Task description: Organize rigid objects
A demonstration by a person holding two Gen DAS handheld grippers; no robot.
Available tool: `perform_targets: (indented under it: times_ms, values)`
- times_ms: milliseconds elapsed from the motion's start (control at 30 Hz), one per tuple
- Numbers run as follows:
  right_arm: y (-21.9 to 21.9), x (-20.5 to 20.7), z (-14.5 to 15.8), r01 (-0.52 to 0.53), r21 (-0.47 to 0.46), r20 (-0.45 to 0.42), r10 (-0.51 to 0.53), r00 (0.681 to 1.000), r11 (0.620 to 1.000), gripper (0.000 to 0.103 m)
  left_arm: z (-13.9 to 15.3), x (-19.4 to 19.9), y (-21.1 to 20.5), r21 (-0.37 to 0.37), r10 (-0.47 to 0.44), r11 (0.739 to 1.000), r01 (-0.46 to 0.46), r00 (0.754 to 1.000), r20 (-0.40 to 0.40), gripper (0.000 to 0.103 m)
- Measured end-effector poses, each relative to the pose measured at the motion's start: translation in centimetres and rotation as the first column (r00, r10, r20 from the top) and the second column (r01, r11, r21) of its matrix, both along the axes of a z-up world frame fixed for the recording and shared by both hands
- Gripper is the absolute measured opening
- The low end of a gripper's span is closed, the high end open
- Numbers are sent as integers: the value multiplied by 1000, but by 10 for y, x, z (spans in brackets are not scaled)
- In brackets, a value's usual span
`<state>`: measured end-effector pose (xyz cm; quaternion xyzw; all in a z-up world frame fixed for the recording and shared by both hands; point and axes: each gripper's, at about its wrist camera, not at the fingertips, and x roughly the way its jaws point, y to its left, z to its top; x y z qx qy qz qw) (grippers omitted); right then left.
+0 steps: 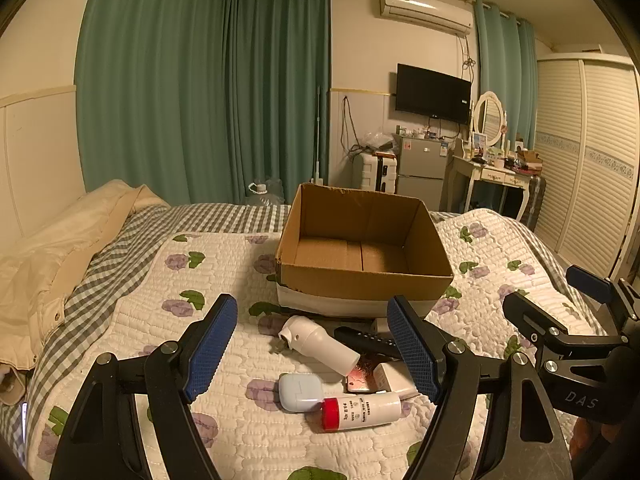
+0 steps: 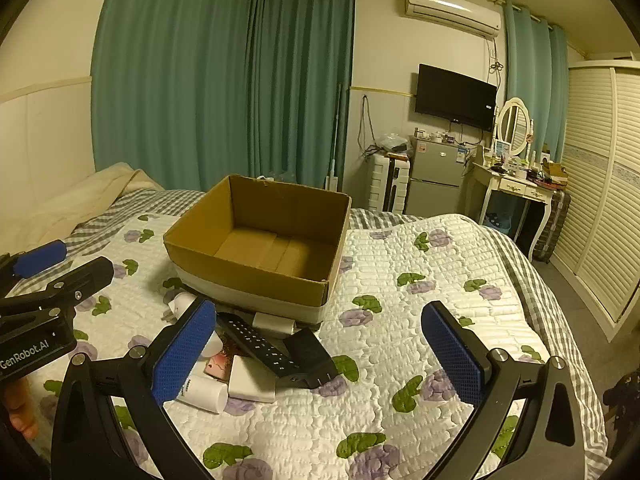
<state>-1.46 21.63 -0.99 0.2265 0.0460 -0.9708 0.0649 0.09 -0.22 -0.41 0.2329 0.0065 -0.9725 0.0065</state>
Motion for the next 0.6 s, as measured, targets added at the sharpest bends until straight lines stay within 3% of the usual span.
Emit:
perform_targets:
  times_ms: [600]
  values:
    - [-4, 1, -1, -15, 9, -2, 15, 1000, 1000, 103, 0, 0, 0, 1, 0, 1000, 0, 1000, 1, 80]
